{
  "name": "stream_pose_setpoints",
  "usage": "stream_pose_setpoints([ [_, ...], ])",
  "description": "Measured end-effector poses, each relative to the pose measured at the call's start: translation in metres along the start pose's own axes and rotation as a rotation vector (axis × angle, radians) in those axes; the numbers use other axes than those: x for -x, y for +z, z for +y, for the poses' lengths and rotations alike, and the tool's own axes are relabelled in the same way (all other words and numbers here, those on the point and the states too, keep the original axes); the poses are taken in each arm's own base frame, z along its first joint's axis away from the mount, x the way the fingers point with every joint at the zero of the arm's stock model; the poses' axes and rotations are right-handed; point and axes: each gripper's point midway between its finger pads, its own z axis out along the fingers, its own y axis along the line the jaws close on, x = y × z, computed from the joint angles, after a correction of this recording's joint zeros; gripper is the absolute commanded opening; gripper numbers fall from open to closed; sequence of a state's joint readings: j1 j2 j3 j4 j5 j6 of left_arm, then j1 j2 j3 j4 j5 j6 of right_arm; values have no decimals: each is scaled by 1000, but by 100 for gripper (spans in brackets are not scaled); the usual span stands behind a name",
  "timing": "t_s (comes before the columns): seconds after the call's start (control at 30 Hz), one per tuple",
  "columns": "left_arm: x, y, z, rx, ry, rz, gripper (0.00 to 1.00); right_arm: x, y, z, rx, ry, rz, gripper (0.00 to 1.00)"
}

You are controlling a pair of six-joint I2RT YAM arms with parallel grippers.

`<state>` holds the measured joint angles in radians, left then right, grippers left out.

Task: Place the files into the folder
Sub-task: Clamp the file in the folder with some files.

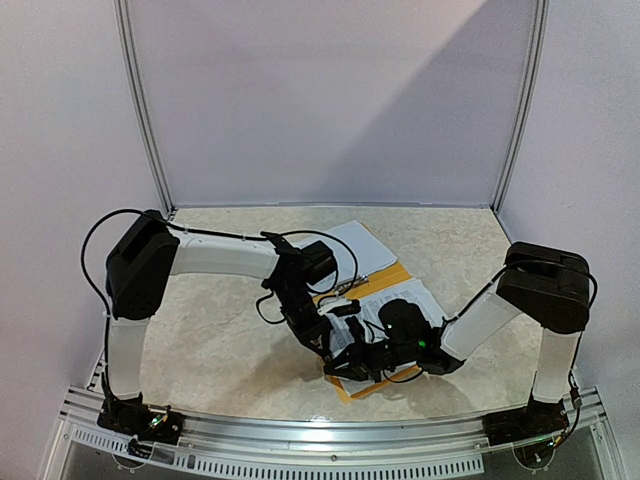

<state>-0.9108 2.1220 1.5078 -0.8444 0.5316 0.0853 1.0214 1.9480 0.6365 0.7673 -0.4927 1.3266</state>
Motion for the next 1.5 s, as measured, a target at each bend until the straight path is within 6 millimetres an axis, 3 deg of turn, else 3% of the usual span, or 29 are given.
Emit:
stream_pose_setpoints([
  [0.2, -1, 0, -2, -16, 7, 9, 2, 0, 0, 0, 0, 0, -1, 2],
  [0.47, -10, 0, -8, -42, -10, 46, 3, 5, 2, 0, -16, 8, -12, 10],
  [1.5, 5, 1, 1, -1, 12, 6, 2, 11, 2, 3, -67, -12, -23, 7],
])
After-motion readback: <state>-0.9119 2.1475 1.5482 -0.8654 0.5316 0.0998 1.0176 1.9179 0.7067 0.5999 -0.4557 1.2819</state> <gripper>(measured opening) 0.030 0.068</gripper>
